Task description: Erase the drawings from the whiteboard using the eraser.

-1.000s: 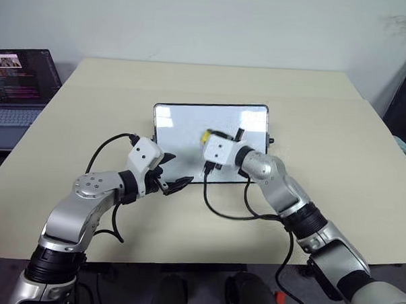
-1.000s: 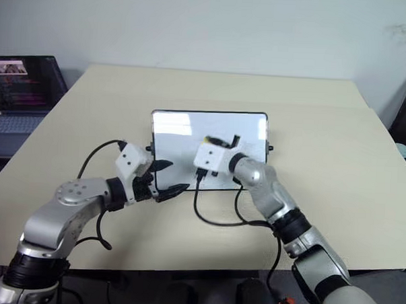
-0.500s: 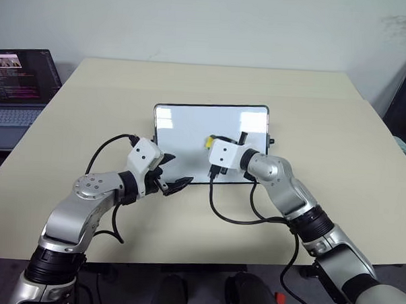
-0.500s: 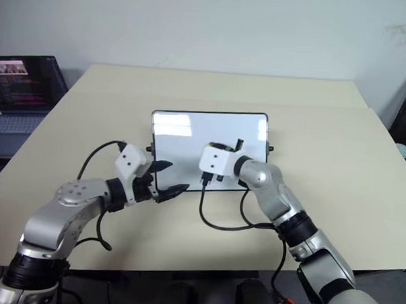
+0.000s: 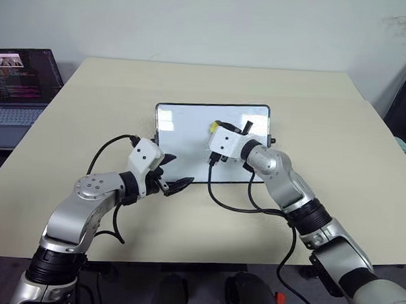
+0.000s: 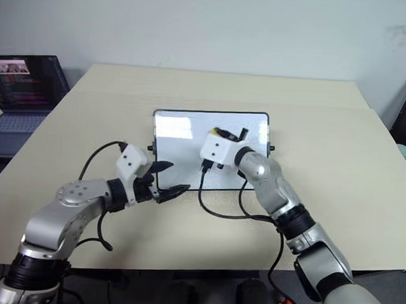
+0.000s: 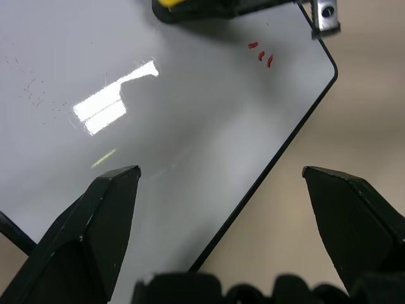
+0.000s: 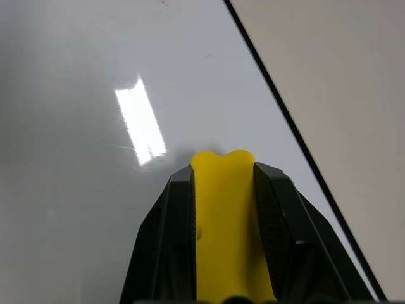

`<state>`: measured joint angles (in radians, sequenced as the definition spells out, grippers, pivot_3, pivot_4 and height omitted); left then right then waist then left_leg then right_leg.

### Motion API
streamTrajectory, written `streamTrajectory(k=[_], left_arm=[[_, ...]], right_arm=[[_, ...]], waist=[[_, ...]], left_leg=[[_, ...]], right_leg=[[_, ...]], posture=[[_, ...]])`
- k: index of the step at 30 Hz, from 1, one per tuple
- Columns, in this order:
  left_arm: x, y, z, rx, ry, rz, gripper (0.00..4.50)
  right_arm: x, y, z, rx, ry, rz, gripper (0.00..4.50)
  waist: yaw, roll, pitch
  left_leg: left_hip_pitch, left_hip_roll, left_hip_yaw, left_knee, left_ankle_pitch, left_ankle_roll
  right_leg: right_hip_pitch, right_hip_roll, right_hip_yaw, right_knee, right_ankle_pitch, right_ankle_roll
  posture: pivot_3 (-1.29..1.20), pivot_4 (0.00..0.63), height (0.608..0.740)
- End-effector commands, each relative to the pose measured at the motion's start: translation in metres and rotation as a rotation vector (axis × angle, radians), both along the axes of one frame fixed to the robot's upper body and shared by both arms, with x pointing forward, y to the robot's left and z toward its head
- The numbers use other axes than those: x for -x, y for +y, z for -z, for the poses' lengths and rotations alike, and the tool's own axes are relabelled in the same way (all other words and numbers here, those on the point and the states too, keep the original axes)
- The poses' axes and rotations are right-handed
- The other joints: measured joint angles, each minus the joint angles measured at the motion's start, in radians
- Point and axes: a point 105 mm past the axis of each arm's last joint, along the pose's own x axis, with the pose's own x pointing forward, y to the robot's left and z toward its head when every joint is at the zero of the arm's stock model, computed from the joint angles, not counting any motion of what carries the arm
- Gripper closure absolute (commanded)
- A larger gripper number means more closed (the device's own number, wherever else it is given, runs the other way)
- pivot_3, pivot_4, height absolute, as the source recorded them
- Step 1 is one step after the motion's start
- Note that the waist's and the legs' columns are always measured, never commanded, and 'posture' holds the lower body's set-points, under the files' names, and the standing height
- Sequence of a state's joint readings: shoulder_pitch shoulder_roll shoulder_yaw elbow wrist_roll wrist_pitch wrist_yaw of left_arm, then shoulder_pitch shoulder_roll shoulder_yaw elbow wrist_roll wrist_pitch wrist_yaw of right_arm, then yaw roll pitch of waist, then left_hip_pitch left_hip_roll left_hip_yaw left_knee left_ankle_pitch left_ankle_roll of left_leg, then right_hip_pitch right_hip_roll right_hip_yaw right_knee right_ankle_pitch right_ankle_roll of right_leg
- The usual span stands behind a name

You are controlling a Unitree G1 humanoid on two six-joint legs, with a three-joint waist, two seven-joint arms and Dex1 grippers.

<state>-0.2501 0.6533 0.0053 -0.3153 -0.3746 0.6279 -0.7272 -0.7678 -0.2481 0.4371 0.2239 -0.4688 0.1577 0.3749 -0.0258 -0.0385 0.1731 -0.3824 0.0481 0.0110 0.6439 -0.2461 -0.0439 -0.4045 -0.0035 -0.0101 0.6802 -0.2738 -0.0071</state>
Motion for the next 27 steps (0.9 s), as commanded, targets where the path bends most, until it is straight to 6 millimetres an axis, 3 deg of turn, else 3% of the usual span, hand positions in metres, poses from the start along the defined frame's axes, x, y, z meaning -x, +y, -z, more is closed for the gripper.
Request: streamTrajectory(k=[1, 6, 9, 14, 17, 22, 27], left_arm=[[0.002, -0.006, -0.011, 0.008, -0.047, 0.021, 0.0], [0.002, -0.006, -0.012, 0.009, -0.049, 0.022, 0.0], [0.002, -0.007, -0.012, 0.009, -0.05, 0.023, 0.0], [0.0, -0.007, -0.012, 0.009, -0.052, 0.027, 0.0], [0.001, -0.009, -0.014, 0.013, -0.061, 0.037, 0.0], [0.009, -0.016, -0.019, 0.042, -0.088, 0.096, 0.0], [0.016, -0.019, -0.023, 0.069, -0.101, 0.126, 0.0]], right_arm=[[-0.012, -0.03, 0.018, 0.035, 0.072, 0.102, 3.52], [-0.002, -0.032, 0.04, 0.071, 0.176, 0.076, 3.52], [0.001, -0.031, 0.042, 0.06, 0.192, 0.068, 3.52], [-0.001, -0.025, 0.015, -0.115, 0.15, 0.073, 3.52], [0.005, -0.021, -0.01, -0.353, 0.208, 0.03, 3.52], [0.032, -0.024, -0.033, -0.616, 0.336, -0.096, 3.52], [0.071, -0.045, -0.028, -0.588, 0.375, -0.181, 3.52]], waist=[[0.0, 0.0, 0.0], [0.002, 0.0, 0.0], [-0.001, 0.0, 0.0], [-0.002, 0.0, 0.0], [-0.002, 0.0, 0.0], [-0.001, 0.001, 0.001], [0.001, 0.001, 0.001]], left_leg=[[0.0, 0.0, 0.0, 0.0, 0.0, 0.0], [0.0, 0.0, 0.0, 0.0, 0.0, 0.0], [0.0, 0.0, 0.0, 0.0, 0.0, 0.0], [0.001, 0.0, 0.0, 0.0, 0.0, 0.0], [0.0, 0.0, 0.0, 0.0, 0.0, 0.0], [-0.005, 0.002, -0.001, -0.001, 0.0, 0.0], [-0.014, 0.002, -0.002, -0.001, -0.003, -0.002]], right_leg=[[0.0, 0.0, 0.0, 0.0, 0.0, 0.0], [0.0, -0.001, 0.0, 0.0, 0.0, 0.0], [0.0, -0.001, 0.0, 0.0, 0.0, 0.0], [0.0, 0.0, 0.0, 0.0, 0.0, 0.0], [0.0, 0.0, 0.0, 0.0, 0.0, 0.0], [-0.003, 0.0, -0.001, -0.001, 0.0, 0.001], [-0.01, -0.003, -0.001, -0.002, -0.001, 0.001]], posture=[[0.0, 0.15, 0.74], [0.0, 0.15, 0.74], [0.0, 0.15, 0.74], [0.0, 0.15, 0.74], [0.0, 0.15, 0.74], [0.0, 0.15, 0.74], [0.0, 0.15, 0.74]])
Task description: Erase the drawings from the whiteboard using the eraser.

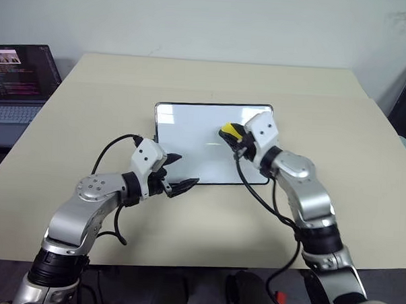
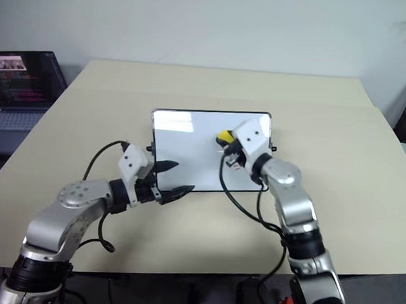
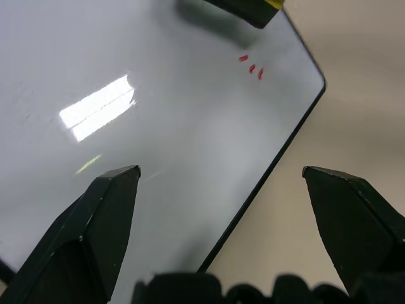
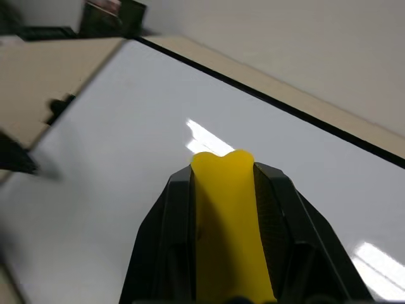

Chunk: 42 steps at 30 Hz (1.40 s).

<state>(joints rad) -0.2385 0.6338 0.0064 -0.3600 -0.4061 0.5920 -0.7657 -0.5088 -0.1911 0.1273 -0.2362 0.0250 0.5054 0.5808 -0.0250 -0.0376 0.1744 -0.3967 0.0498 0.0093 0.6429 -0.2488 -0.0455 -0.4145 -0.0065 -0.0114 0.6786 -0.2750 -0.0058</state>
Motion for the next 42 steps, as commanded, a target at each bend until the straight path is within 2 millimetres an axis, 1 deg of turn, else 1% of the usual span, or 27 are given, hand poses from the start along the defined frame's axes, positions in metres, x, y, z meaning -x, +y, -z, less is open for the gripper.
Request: streamTrajectory(k=[1, 3, 6, 7, 10, 13, 16, 22, 27, 29, 30, 31, 33, 38, 40, 42], left_arm=[[0.008, -0.005, -0.014, 0.026, -0.064, 0.041, 0.0], [0.009, -0.005, -0.014, 0.027, -0.063, 0.048, 0.0], [0.011, -0.007, -0.007, 0.001, -0.047, 0.067, 0.0], [0.012, -0.008, -0.004, -0.016, -0.045, 0.079, 0.0], [0.012, -0.013, 0.001, -0.045, -0.039, 0.106, 0.0], [0.011, -0.016, 0.003, -0.066, -0.038, 0.128, 0.0], [0.009, -0.019, 0.003, -0.078, -0.044, 0.142, 0.0], [0.005, -0.022, 0.006, -0.098, -0.055, 0.153, 0.0], [0.003, -0.024, 0.005, -0.102, -0.056, 0.161, 0.0], [0.003, -0.024, 0.005, -0.104, -0.056, 0.16, 0.0], [0.003, -0.023, 0.005, -0.105, -0.055, 0.16, 0.0], [0.004, -0.023, 0.005, -0.105, -0.055, 0.159, 0.0], [0.004, -0.022, 0.005, -0.103, -0.054, 0.155, 0.0], [0.004, -0.02, 0.006, -0.098, -0.051, 0.138, 0.0], [0.004, -0.019, 0.005, -0.097, -0.051, 0.132, 0.0], [0.004, -0.018, 0.005, -0.095, -0.05, 0.129, 0.0]], right_arm=[[0.029, -0.015, -0.008, 0.002, -0.041, -0.069, 3.52], [0.036, -0.021, -0.003, 0.017, -0.032, -0.074, 3.52], [0.047, -0.036, 0.021, 0.139, -0.012, -0.059, 3.52], [0.05, -0.039, 0.03, 0.186, -0.01, -0.058, 3.52], [0.055, -0.043, 0.047, 0.283, -0.019, -0.058, 3.52], [0.057, -0.044, 0.06, 0.365, -0.05, -0.055, 3.52], [0.05, -0.045, 0.06, 0.431, -0.126, -0.024, 3.52], [0.021, -0.042, 0.042, 0.416, -0.258, 0.099, 3.52], [0.0, -0.031, 0.029, 0.393, -0.318, 0.158, 3.52], [-0.006, -0.027, 0.028, 0.39, -0.321, 0.163, 3.52], [-0.007, -0.025, 0.029, 0.396, -0.317, 0.16, 3.52], [-0.007, -0.024, 0.032, 0.409, -0.309, 0.154, 3.52], [-0.006, -0.023, 0.046, 0.471, -0.267, 0.123, 3.52], [0.003, -0.025, 0.073, 0.585, -0.197, 0.049, 3.52], [0.005, -0.025, 0.077, 0.612, -0.192, 0.033, 3.52], [0.006, -0.023, 0.077, 0.629, -0.203, 0.024, 3.52]], waist=[[0.0, 0.0, 0.0], [-0.001, 0.0, 0.0], [-0.003, 0.0, 0.0], [-0.003, 0.0, 0.0], [-0.004, 0.0, 0.0], [-0.004, 0.0, 0.0], [-0.003, 0.0, 0.0], [-0.004, 0.0, 0.0], [-0.002, 0.0, 0.0], [-0.003, 0.0, 0.0], [-0.002, 0.0, 0.0], [-0.002, 0.0, 0.0], [-0.002, 0.0, 0.0], [-0.002, 0.0, 0.0], [-0.002, 0.0, 0.0], [-0.003, 0.0, 0.0]], left_leg=[[-0.001, -0.001, 0.0, 0.0, 0.0, 0.0], [-0.002, -0.001, 0.0, 0.0, -0.002, 0.0], [-0.002, -0.002, 0.001, 0.0, -0.002, 0.0], [-0.002, -0.003, 0.001, 0.0, -0.002, 0.0], [-0.001, -0.003, 0.001, 0.0, -0.002, 0.0], [-0.001, -0.004, 0.002, 0.001, -0.002, 0.0], [0.0, -0.004, 0.001, 0.001, -0.002, 0.0], [0.0, -0.004, 0.002, 0.001, -0.002, 0.0], [0.0, -0.004, 0.002, 0.002, -0.002, 0.0], [0.0, -0.003, 0.002, 0.002, -0.002, 0.0], [0.0, -0.003, 0.002, 0.002, -0.002, 0.0], [0.0, -0.003, 0.002, 0.002, -0.002, 0.0], [-0.001, -0.003, 0.002, 0.002, -0.002, 0.0], [0.003, -0.003, 0.002, 0.002, -0.002, 0.0], [0.007, -0.003, 0.002, 0.002, -0.002, 0.0], [0.011, -0.003, 0.002, 0.002, -0.002, 0.0]], right_leg=[[-0.001, 0.0, 0.0, -0.001, 0.0, 0.0], [-0.001, -0.001, 0.0, -0.002, -0.001, 0.001], [-0.001, -0.002, 0.0, -0.003, -0.001, 0.002], [-0.001, -0.001, 0.0, -0.003, -0.004, 0.006], [-0.001, 0.0, 0.0, -0.002, -0.004, 0.006], [-0.001, 0.003, 0.0, -0.001, -0.004, 0.006], [-0.001, 0.004, 0.0, 0.0, -0.004, 0.006], [-0.001, 0.005, 0.001, 0.0, -0.004, 0.006], [-0.001, 0.005, 0.001, 0.0, -0.004, 0.005], [-0.001, 0.005, 0.001, 0.001, -0.003, 0.004], [-0.001, 0.005, 0.001, 0.0, -0.001, 0.001], [-0.001, 0.005, 0.001, 0.0, -0.001, 0.001], [-0.001, 0.005, 0.001, 0.0, -0.001, 0.001], [0.002, 0.005, 0.001, 0.001, -0.002, 0.002], [0.006, 0.005, 0.001, 0.001, -0.004, 0.005], [0.008, 0.005, 0.001, 0.001, -0.004, 0.005]], posture=[[0.0, 0.15, 0.74], [0.0, 0.15, 0.74], [0.0, 0.15, 0.74], [0.0, 0.15, 0.74], [0.0, 0.15, 0.74], [0.0, 0.15, 0.74], [0.0, 0.15, 0.74], [0.0, 0.15, 0.74], [0.0, 0.15, 0.74], [0.0, 0.15, 0.74], [0.0, 0.15, 0.74], [0.0, 0.15, 0.74], [0.0, 0.15, 0.74], [0.0, 0.15, 0.74], [0.0, 0.15, 0.74], [0.0, 0.15, 0.74]])
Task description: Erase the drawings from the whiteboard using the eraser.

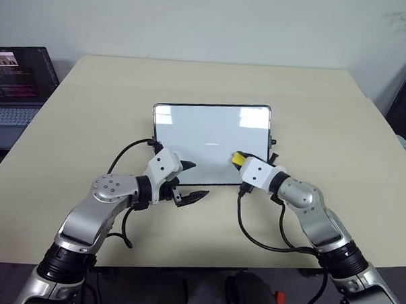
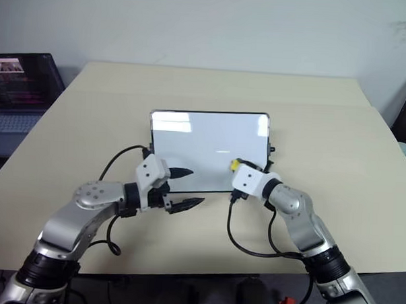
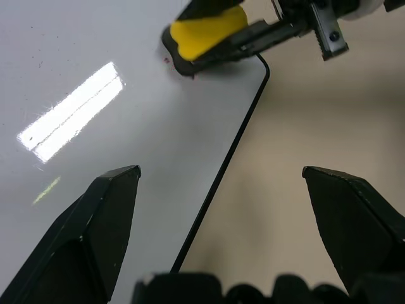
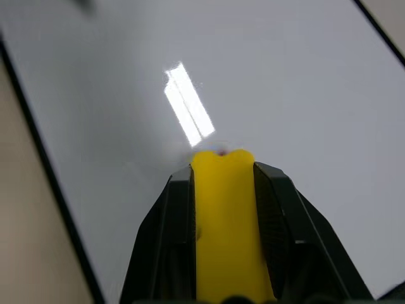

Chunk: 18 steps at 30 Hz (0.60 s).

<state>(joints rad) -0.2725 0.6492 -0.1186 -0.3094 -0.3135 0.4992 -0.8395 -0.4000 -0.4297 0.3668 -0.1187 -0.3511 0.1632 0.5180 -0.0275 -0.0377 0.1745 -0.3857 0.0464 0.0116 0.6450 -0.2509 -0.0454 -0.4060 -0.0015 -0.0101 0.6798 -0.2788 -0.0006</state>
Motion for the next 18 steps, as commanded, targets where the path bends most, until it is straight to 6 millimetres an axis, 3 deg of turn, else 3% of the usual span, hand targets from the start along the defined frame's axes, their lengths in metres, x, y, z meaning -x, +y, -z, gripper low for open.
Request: streamTrajectory(k=[1, 11, 18], left_arm=[[0.001, 0.0, -0.011, 0.014, -0.04, 0.0, 0.0], [0.002, 0.001, -0.011, 0.02, -0.032, -0.007, 0.0], [0.003, 0.001, -0.01, 0.024, -0.027, -0.013, 0.0]], right_arm=[[0.0, -0.005, 0.009, 0.061, 0.014, 0.012, 3.52], [-0.021, -0.01, -0.036, -0.087, -0.172, 0.136, 3.52], [-0.013, 0.001, -0.021, -0.078, -0.082, 0.058, 3.52]], waist=[[0.0, 0.0, 0.0], [-0.001, 0.0, 0.0], [-0.001, 0.0, 0.0]], left_leg=[[0.001, 0.0, 0.0, 0.0, 0.0, 0.0], [0.002, 0.0, 0.0, 0.0, 0.0, 0.0], [0.001, 0.001, 0.001, 0.0, 0.0, 0.0]], right_leg=[[0.001, 0.0, 0.0, 0.0, 0.0, 0.0], [0.001, 0.0, 0.001, 0.001, 0.0, -0.001], [0.001, -0.001, 0.001, 0.0, 0.0, -0.001]], posture=[[0.0, 0.15, 0.74], [0.0, 0.15, 0.74], [0.0, 0.15, 0.74]])
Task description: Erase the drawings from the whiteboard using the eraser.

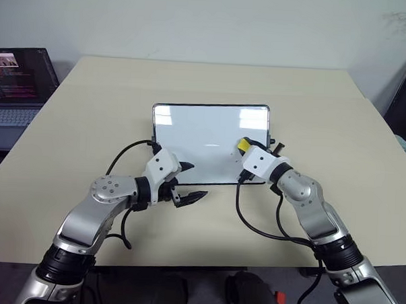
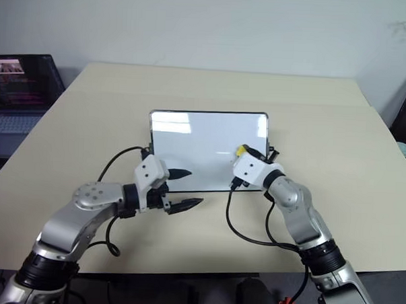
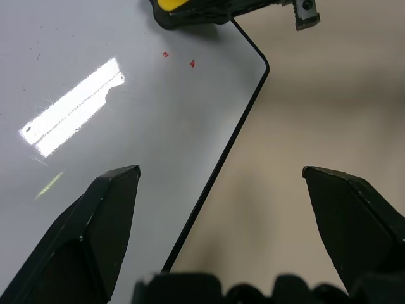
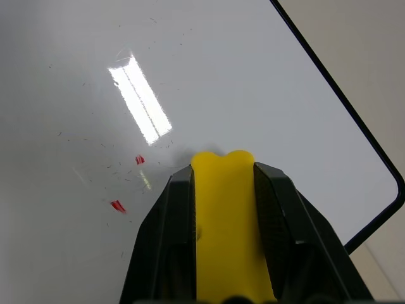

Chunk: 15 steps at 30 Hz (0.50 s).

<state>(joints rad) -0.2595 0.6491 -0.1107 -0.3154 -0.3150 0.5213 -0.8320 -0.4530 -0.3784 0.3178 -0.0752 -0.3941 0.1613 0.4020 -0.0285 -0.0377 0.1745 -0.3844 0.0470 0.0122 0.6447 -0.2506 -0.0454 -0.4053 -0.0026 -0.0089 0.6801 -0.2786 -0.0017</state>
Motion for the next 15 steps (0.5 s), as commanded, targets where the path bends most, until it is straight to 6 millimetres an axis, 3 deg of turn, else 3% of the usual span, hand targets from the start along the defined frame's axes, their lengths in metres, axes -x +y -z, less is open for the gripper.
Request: streamTrajectory(k=[1, 7, 13, 15], left_arm=[[0.002, -0.002, -0.013, 0.024, -0.048, 0.006, 0.0], [0.002, -0.002, -0.014, 0.026, -0.048, 0.001, 0.0], [0.002, -0.002, -0.014, 0.027, -0.047, 0.0, 0.0], [0.002, -0.002, -0.014, 0.026, -0.047, 0.001, 0.0]], right_arm=[[0.01, 0.011, 0.007, -0.001, 0.059, -0.079, 3.52], [0.017, 0.02, 0.02, 0.025, 0.111, -0.128, 3.52], [-0.006, -0.001, -0.015, -0.049, -0.059, 0.046, 3.52], [-0.009, -0.002, -0.017, -0.053, -0.071, 0.059, 3.52]], waist=[[0.0, 0.0, 0.0], [-0.001, 0.0, 0.0], [0.0, 0.0, 0.0], [0.0, 0.0, 0.0]], left_leg=[[0.0, 0.0, 0.0, 0.0, 0.0, 0.0], [0.0, 0.0, 0.0, 0.0, 0.0, 0.0], [0.0, 0.0, 0.0, 0.0, 0.0, 0.0], [0.0, 0.0, 0.0, 0.0, 0.0, 0.0]], right_leg=[[0.0, 0.0, 0.0, 0.0, 0.0, 0.0], [0.0, 0.0, 0.0, 0.0, 0.0, 0.0], [0.0, 0.0, 0.0, 0.001, 0.0, 0.0], [0.0, 0.0, 0.0, 0.001, 0.0, 0.0]], posture=[[0.0, 0.15, 0.74], [0.0, 0.15, 0.74], [0.0, 0.15, 0.74], [0.0, 0.15, 0.74]])
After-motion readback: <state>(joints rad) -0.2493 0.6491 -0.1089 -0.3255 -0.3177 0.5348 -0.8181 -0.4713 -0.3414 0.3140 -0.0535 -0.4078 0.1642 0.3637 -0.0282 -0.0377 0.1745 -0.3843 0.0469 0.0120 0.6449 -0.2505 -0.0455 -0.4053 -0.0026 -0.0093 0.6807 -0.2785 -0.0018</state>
